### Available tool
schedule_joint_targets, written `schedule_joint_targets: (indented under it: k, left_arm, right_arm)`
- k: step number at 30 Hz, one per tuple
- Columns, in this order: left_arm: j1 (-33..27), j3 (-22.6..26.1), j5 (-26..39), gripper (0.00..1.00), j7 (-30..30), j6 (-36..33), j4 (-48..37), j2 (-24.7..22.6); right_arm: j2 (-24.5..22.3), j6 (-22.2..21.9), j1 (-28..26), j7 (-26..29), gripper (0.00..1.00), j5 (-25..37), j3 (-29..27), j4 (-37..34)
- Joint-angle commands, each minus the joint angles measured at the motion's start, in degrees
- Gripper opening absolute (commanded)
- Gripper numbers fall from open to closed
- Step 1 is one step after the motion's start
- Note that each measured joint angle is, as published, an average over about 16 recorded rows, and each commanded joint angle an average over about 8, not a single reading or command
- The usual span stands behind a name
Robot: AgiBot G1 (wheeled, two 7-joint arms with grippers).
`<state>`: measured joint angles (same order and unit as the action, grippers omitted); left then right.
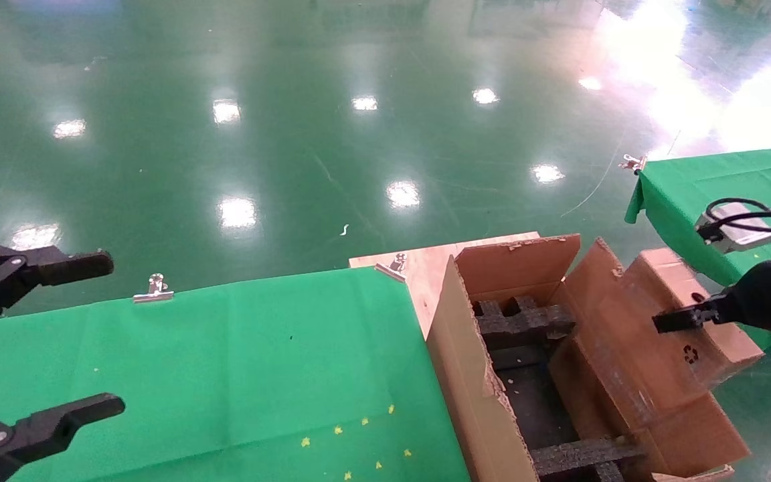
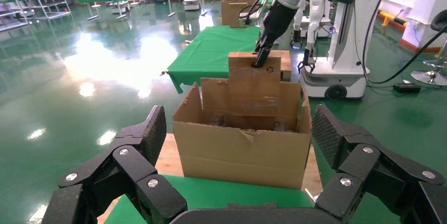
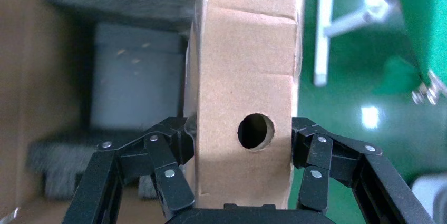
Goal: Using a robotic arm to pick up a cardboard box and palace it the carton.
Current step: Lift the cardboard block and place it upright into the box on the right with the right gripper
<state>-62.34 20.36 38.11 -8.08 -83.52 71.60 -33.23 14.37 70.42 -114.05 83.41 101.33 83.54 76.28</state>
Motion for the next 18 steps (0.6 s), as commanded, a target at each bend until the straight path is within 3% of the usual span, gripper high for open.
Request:
schedule_joint_targets:
  k: [1, 6, 18]
  left_arm:
    - [0.00, 0.00, 0.00, 1.00, 0.00, 0.00, 0.00, 0.00]
    - [0.00, 0.00, 0.00, 1.00, 0.00, 0.00, 0.00, 0.00]
    - [0.00, 0.01, 0.00, 1.00, 0.00, 0.00, 0.00, 0.00]
  right_arm:
    - [0.66, -0.37, 0.57, 6.30, 0.00, 3.01, 0.62, 1.14]
    - [3.07, -0.76, 1.70, 12.07, 0.00, 4.33, 1.26, 1.45]
    - [6.56, -3.47, 5.35, 17.73, 0.00, 7.82, 3.28, 1.59]
